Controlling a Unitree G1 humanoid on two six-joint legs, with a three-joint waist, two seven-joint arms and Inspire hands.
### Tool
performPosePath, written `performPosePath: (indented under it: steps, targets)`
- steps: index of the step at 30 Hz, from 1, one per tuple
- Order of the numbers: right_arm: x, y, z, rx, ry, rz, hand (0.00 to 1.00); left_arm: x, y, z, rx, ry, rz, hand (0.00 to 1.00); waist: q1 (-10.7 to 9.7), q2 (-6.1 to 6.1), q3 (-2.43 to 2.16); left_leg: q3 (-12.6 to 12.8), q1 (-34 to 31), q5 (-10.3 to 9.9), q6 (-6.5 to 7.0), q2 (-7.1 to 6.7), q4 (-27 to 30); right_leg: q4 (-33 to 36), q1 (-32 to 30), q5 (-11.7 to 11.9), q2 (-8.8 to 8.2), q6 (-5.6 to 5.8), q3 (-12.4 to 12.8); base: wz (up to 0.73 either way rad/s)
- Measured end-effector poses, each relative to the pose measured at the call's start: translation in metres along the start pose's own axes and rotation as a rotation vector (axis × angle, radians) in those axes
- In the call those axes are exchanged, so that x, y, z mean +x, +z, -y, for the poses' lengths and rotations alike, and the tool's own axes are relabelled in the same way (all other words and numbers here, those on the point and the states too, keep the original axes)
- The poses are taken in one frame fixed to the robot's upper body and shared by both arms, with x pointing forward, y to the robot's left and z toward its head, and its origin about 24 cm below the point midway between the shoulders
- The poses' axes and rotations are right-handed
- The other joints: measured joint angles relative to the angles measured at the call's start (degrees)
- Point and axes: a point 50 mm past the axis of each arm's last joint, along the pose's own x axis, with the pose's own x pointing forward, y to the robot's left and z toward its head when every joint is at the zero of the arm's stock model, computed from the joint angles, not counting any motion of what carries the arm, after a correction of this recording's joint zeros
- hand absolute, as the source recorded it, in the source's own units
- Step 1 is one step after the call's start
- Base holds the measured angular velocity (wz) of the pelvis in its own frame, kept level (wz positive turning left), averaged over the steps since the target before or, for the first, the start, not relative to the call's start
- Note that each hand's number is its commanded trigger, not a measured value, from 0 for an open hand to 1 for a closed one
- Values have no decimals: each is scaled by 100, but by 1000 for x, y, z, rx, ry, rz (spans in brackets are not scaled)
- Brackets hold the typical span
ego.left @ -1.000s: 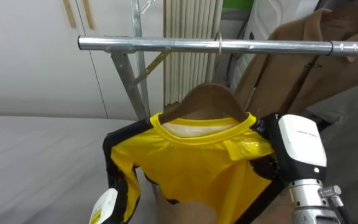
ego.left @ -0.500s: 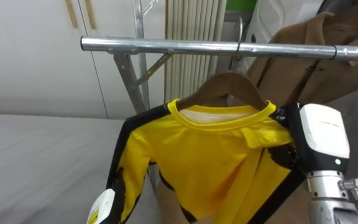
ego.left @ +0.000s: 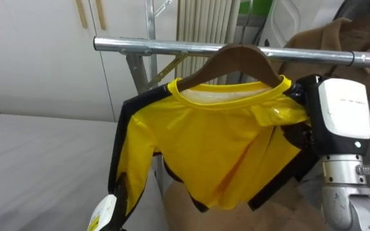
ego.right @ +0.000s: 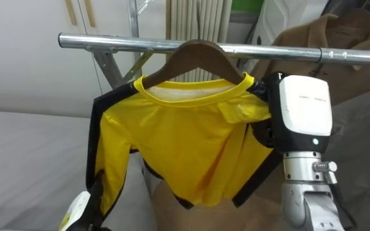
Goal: Hang clothes
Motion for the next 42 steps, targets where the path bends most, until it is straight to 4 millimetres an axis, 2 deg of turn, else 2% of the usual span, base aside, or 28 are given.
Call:
performPosePath:
  steps: [8,17,23,31,35,42]
  targets:
    - [1,-3,1,15,17,-20,100,1,-1,-4,41,13,-1,0,-6,11,-5,-1,-4,1,-4,20,0,-30,9,9,1,-16,-35,1]
    - [1,-13,-2,222,130,-134,100,7,3,-12,28,53,9,0,57,41,-12,1,-12,12,-63,52,0,-43,11,20,-1,-57,-139,5]
    - [7,-22,-12,343,244,-220,100,12,12,-16,17,85,41,0,162,28,-7,-15,-20,31,-94,51,1,16,-21,10,9,-71,-136,1]
    - [5,-24,-18,449,330,-253,100,12,12,-17,7,115,41,0,195,6,-8,-30,-12,32,-96,49,4,-4,-1,13,1,-75,-140,0]
    - [13,-30,-22,482,366,-283,100,12,12,-17,13,137,37,0,221,-51,-7,-62,-16,32,-96,49,5,5,-4,14,-5,-75,-153,1]
    - [22,-34,-26,613,419,-312,100,12,5,-21,8,165,6,0,254,-70,-8,-81,-18,34,-100,43,18,31,1,16,-27,-72,-223,5]
